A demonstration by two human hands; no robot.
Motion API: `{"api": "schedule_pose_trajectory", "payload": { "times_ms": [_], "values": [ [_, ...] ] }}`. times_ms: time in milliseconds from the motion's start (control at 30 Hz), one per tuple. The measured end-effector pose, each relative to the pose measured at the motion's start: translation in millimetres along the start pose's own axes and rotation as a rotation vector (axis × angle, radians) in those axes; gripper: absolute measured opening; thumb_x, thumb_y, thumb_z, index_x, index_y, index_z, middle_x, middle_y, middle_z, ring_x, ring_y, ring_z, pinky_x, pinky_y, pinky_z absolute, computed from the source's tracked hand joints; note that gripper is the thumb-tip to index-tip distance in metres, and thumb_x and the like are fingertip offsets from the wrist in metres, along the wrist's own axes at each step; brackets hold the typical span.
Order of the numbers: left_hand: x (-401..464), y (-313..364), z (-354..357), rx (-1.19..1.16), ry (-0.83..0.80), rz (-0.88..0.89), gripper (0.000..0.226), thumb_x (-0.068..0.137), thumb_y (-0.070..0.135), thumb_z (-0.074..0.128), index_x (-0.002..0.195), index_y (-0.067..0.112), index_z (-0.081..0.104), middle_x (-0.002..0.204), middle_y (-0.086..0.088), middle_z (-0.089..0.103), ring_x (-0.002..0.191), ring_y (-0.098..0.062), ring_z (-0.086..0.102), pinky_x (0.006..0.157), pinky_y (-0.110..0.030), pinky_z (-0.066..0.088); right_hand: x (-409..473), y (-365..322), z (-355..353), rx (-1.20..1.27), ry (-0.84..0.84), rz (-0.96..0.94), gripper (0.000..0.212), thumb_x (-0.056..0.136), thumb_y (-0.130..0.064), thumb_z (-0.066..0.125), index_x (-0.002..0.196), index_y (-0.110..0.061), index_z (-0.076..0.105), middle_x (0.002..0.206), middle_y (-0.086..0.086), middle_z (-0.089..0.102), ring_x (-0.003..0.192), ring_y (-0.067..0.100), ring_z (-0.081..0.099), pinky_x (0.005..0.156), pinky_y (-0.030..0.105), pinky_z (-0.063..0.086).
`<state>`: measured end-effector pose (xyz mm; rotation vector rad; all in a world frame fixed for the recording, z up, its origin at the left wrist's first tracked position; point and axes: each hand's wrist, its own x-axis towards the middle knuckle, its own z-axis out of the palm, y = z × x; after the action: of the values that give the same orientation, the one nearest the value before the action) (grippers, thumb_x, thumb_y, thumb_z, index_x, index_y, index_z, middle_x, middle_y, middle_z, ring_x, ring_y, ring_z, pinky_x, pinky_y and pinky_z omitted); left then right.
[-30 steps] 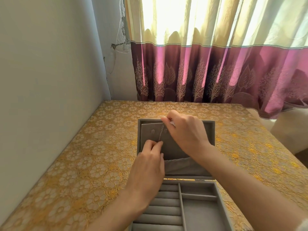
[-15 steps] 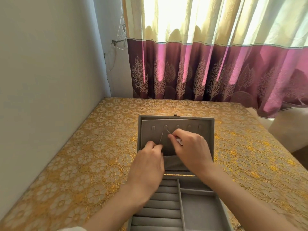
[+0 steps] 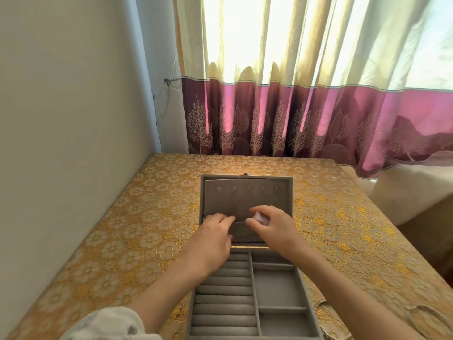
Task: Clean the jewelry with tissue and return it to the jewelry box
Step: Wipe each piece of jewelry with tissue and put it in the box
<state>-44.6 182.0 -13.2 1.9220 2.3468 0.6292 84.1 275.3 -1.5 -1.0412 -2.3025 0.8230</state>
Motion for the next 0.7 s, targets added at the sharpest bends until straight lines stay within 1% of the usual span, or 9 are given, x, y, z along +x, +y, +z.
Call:
{"api": "schedule_pose_trajectory", "payload": {
  "times_ms": [67,133,233,300,400,467,533,600,700],
  "values": [
    [-10,3,-9,-0.024,-0.012,0.015,0.044,0.096,0.018,0.044,0.14,0.017,0.038,0.14,0.002,0.04,0.131,-0.011,0.032,0.109,-0.023,0.028,-16,-10,-9,0.189,-0.056,0.093,0.032,0.09,-0.018,0.054,0.121,-0.017,0.056,0.106,-0.001,0.059,0.086,0.006,0.054,0.073,0.018,0.045],
    [-24,8,-20,-0.11,-0.019,0.02,0.038,0.095,0.018,0.047,0.133,0.018,0.047,0.135,0.002,0.045,0.124,-0.01,0.039,0.105,-0.024,0.034,-38,-23,-18,0.394,-0.123,0.156,0.028,0.092,-0.012,0.048,0.118,-0.014,0.057,0.097,0.0,0.06,0.079,0.008,0.054,0.065,0.016,0.045],
    [-58,21,-36,-0.282,0.007,0.02,0.028,0.094,0.017,0.051,0.121,0.017,0.058,0.119,0.004,0.057,0.104,-0.002,0.051,0.088,-0.008,0.04,-78,-34,-16,0.555,-0.14,0.186,0.024,0.096,-0.015,0.045,0.111,-0.017,0.063,0.074,-0.001,0.057,0.065,0.006,0.051,0.058,0.014,0.04],
    [-87,30,-42,-0.348,0.045,0.014,0.023,0.094,0.019,0.052,0.115,0.017,0.061,0.109,0.005,0.062,0.092,0.002,0.053,0.076,0.0,0.038,-106,-39,-9,0.682,-0.169,0.212,0.023,0.096,-0.016,0.046,0.109,-0.018,0.065,0.067,-0.002,0.056,0.059,0.003,0.051,0.06,0.017,0.04],
    [-131,40,-43,-0.465,0.039,-0.078,0.022,0.092,0.031,0.053,0.107,0.018,0.065,0.096,0.008,0.065,0.084,0.0,0.057,0.069,-0.002,0.041,-143,-46,2,0.868,-0.25,0.259,0.025,0.095,-0.014,0.046,0.109,-0.016,0.066,0.073,0.001,0.06,0.065,0.009,0.051,0.062,0.023,0.042],
    [-154,44,-43,-0.581,0.011,-0.158,0.028,0.088,0.04,0.056,0.102,0.019,0.068,0.089,0.009,0.067,0.077,0.001,0.06,0.064,-0.005,0.043,-162,-49,10,0.892,-0.284,0.242,0.025,0.094,-0.015,0.047,0.11,-0.018,0.065,0.095,0.001,0.065,0.084,0.009,0.059,0.077,0.025,0.046],
    [-172,46,-45,-0.674,-0.022,-0.21,0.03,0.083,0.043,0.06,0.1,0.019,0.069,0.086,0.008,0.069,0.074,0.004,0.06,0.063,-0.007,0.045,-179,-54,15,0.92,-0.311,0.235,0.026,0.091,-0.018,0.048,0.112,-0.019,0.064,0.116,0.01,0.062,0.107,0.02,0.059,0.096,0.039,0.045],
    [-185,47,-48,-0.741,-0.039,-0.228,0.028,0.081,0.038,0.064,0.099,0.017,0.07,0.086,0.005,0.07,0.073,0.002,0.063,0.064,-0.009,0.048,-191,-59,16,0.973,-0.337,0.243,0.027,0.094,-0.011,0.043,0.112,-0.014,0.062,0.115,0.017,0.061,0.103,0.028,0.059,0.091,0.042,0.048],
    [-196,51,-51,-0.793,-0.016,-0.238,0.014,0.082,0.024,0.068,0.091,0.014,0.07,0.081,0.003,0.069,0.067,0.001,0.061,0.061,-0.01,0.047,-206,-65,16,1.007,-0.361,0.262,0.029,0.096,-0.006,0.035,0.111,-0.01,0.06,0.103,0.014,0.063,0.08,0.016,0.06,0.067,0.026,0.051]
  ]
}}
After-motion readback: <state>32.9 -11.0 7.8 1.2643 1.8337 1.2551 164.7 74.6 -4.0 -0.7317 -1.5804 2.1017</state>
